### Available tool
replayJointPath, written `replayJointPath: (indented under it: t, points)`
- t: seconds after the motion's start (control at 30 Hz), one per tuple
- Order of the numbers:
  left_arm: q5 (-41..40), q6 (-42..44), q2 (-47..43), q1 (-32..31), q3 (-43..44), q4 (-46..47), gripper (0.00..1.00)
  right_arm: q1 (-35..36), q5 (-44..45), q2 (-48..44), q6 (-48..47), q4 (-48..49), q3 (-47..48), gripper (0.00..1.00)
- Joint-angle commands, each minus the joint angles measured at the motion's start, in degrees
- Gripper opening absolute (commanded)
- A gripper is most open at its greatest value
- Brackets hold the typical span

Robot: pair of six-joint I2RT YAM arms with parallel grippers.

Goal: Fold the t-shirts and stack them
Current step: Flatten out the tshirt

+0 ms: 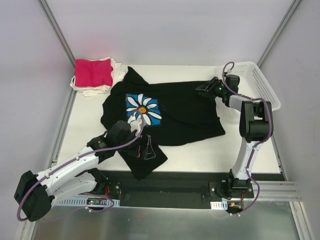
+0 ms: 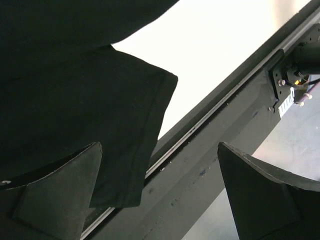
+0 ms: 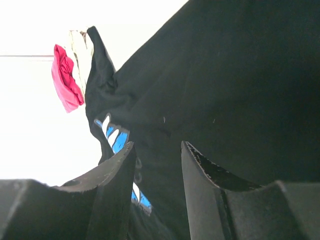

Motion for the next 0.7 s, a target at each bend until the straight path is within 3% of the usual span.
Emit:
replayJointPath:
  t: [0.0, 0.43, 0.67]
  points:
    - [-2.6, -2.6, -2.7, -1.6, -0.5, -3.8, 0.99, -4.0, -3.9, 5.9, 1.4, 2.5, 6.3, 0.43]
    - [-4.8, -0.4, 0.8, -2.1, 2.5, -3.9, 0.99, -8.7, -4.8, 13.9, 1.2, -4.2, 23.3, 0.43]
    - [-6.2, 1.0, 2.4, -2.3, 4.0, -3.8, 0.99, -7.8, -6.5, 10.8, 0.3, -3.8, 21.9, 0.44]
